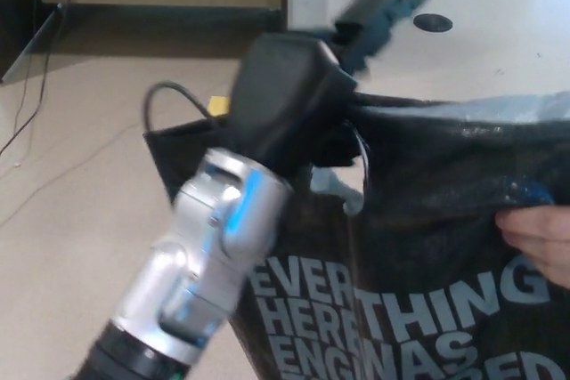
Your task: A person is holding a plastic bag and the robot extends its left hand to grab the bag by hooking its thumb into the holes at the top and brings its hand down by its side. Then it extends its arm again to hand the plastic bag back to the person.
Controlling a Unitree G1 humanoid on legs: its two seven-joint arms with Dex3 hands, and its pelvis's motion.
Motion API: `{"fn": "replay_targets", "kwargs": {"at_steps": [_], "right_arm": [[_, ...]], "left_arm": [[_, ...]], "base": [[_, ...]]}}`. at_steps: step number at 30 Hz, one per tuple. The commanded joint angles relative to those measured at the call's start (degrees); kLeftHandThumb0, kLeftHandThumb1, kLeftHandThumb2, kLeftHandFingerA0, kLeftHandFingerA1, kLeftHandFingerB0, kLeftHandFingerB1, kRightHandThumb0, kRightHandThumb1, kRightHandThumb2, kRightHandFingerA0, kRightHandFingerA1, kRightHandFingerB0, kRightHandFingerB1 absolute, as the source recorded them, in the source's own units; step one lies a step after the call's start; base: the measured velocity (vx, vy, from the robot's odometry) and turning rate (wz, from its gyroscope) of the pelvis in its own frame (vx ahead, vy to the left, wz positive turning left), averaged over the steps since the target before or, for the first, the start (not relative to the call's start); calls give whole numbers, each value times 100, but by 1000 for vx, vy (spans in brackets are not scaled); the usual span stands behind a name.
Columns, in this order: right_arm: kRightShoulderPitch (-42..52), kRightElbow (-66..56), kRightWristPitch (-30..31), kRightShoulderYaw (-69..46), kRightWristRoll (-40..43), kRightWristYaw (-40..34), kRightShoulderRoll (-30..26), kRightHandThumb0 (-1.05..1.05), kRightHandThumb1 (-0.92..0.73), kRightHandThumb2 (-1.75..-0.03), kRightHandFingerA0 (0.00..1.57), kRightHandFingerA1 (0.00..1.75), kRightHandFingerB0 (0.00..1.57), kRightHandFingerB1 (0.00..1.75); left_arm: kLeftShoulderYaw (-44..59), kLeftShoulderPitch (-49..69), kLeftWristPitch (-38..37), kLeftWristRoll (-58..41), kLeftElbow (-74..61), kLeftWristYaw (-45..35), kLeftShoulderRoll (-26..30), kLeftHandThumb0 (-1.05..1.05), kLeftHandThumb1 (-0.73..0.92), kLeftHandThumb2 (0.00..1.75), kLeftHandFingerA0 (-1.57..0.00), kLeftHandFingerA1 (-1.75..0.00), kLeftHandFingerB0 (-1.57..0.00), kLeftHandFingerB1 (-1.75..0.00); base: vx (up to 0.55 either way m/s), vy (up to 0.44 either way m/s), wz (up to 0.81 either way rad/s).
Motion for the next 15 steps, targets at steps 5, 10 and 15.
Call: {"fn": "replay_targets", "kwargs": {"at_steps": [5,10,15], "right_arm": [[80,3,14,6,-15,50,-58,-33,-68,-60,71,45,56,39],[109,-19,-56,-13,2,-2,-44,-33,-65,-60,73,47,56,40],[222,-23,-76,58,-54,-24,-23,-34,-68,-61,70,45,55,39]], "left_arm": [[6,547,-513,66,105,879,113,-14,80,74,-86,-171,-92,-75],[156,584,-655,171,128,1504,113,-11,77,77,-87,-173,-69,-141],[300,770,-798,243,-158,1776,243,-15,80,78,-88,-175,-66,-145]], "base": [[0,0,0],[0,0,0],[0,0,0]]}}
